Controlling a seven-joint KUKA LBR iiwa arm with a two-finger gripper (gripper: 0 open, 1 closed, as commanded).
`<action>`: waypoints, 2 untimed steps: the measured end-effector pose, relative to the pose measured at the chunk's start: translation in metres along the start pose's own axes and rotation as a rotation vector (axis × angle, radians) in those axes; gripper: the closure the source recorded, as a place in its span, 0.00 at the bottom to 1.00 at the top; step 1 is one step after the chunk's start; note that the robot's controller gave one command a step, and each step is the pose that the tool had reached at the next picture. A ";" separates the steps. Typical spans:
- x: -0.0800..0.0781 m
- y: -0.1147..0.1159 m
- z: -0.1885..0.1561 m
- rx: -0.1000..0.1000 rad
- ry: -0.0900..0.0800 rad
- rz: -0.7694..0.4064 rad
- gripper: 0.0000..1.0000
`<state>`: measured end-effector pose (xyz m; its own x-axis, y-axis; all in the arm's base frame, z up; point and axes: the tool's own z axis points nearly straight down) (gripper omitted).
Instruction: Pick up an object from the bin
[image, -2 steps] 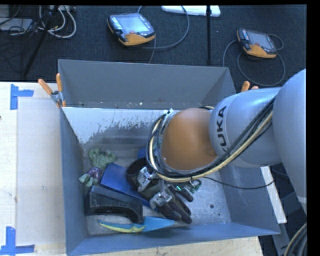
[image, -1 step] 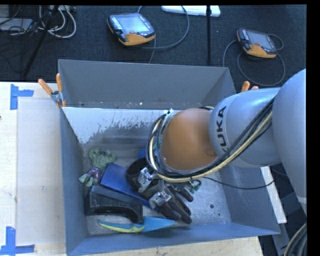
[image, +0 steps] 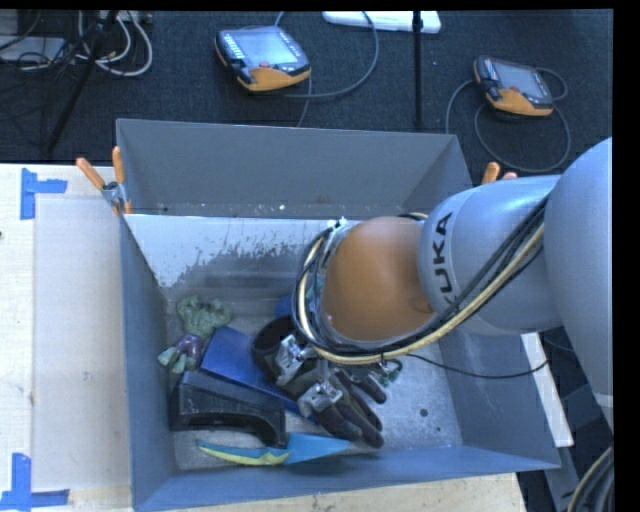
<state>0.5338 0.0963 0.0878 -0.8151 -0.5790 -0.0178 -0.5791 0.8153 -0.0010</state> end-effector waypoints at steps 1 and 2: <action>0.000 0.000 0.000 0.000 0.000 0.001 1.00; 0.000 0.000 0.000 0.000 0.000 0.002 1.00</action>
Offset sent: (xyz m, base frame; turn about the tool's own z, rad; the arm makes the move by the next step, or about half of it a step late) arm 0.0000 0.0000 0.0000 0.0000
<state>0.5338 0.0963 0.0877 -0.8162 -0.5775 -0.0179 -0.5776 0.8163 -0.0008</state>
